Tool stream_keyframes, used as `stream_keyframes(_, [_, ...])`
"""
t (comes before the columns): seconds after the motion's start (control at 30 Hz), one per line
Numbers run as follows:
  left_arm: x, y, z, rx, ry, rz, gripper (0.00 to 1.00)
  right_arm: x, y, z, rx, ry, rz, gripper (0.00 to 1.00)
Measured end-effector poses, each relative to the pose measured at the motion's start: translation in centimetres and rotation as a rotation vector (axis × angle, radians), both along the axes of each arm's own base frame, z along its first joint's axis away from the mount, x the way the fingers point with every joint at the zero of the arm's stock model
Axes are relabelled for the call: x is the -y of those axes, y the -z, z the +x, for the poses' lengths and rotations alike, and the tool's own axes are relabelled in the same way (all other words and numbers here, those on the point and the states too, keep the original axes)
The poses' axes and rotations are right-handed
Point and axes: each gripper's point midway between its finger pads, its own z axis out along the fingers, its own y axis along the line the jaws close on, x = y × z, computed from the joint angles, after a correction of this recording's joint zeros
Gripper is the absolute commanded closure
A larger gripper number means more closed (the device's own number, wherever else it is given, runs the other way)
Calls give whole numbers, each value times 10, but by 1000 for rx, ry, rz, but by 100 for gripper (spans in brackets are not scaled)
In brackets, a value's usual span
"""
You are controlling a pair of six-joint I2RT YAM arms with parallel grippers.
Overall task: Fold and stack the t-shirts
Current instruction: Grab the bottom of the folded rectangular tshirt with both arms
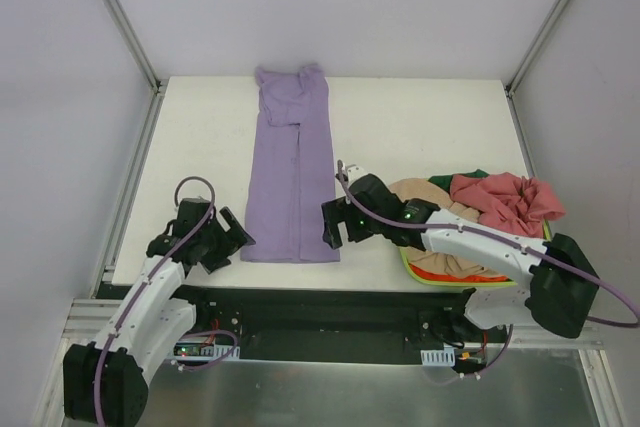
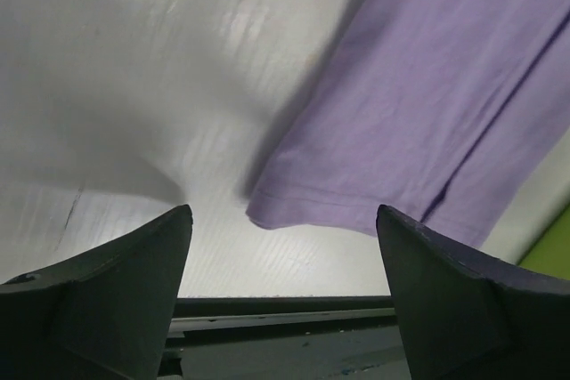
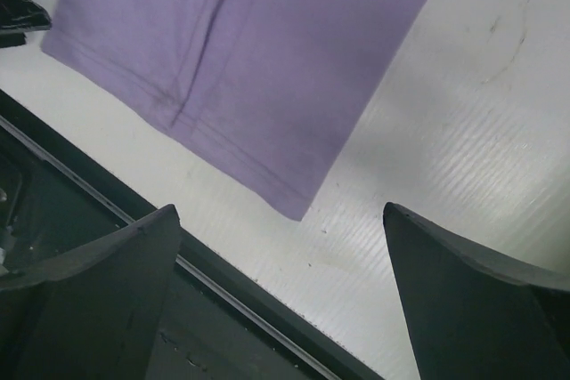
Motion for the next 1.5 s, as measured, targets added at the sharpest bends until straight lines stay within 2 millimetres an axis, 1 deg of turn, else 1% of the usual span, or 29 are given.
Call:
stream_keyframes(0.07, [-1,11,-9,-56,-3,6,20,1,18,-8,-58,6,-27,1])
stream_keyframes(0.1, [-2,17,-13,-85,-6,9,21,1,25,-11,-83,9,-36,3])
stream_keyframes(0.17, [-2,19,-13,-104,-10,10,28,1,38,-16,-136,20,-50,4])
stream_keyframes(0.2, [-2,20,-12,-114,-10,15,29,0,43,-19,-158,27,-56,5])
stream_keyframes(0.33, [1,23,-9,-154,0,21,45,-1,58,-25,-225,56,-69,12])
stream_keyframes(0.4, [5,25,-6,-162,16,15,61,-2,62,-26,-247,81,-70,16])
stream_keyframes(0.43, [7,26,-5,-163,23,14,66,-1,64,-27,-257,92,-70,18])
stream_keyframes(0.5, [10,29,-6,-172,37,15,73,0,70,-29,-279,116,-77,21])
stream_keyframes(0.57, [12,31,-7,-181,48,11,81,1,75,-30,-298,133,-86,29])
stream_keyframes(0.73, [17,32,-9,-188,74,13,100,1,92,-36,-357,157,-115,43])
stream_keyframes(0.8, [19,33,-10,-185,81,12,100,2,97,-37,-374,167,-125,49])
stream_keyframes(0.83, [20,33,-10,-184,86,12,100,1,98,-37,-378,169,-124,54])
stream_keyframes(0.87, [21,33,-10,-182,91,12,100,0,98,-37,-379,171,-120,61])
stream_keyframes(0.9, [21,33,-10,-180,92,10,100,0,99,-37,-384,174,-118,70])
stream_keyframes(0.93, [23,32,-11,-178,95,8,100,-1,99,-38,-390,174,-117,86])
stream_keyframes(0.97, [24,33,-11,-177,96,6,100,-2,100,-38,-395,174,-115,99])
stream_keyframes(1.13, [33,33,-20,-163,105,-25,100,-7,101,-42,-416,158,-100,99])
stream_keyframes(1.23, [39,31,-32,-154,113,-47,100,-6,103,-49,-423,140,-103,99])
stream_keyframes(1.3, [39,30,-42,-164,110,-53,100,1,105,-62,-435,118,-111,99])
stream_keyframes(1.37, [39,28,-54,-175,116,-60,100,9,102,-75,-445,92,-107,99])
stream_keyframes(1.43, [40,26,-64,-179,117,-74,100,12,94,-88,-454,59,-82,99])
stream_keyframes(1.5, [41,22,-71,-176,115,-98,100,10,85,-95,-459,25,-46,99])
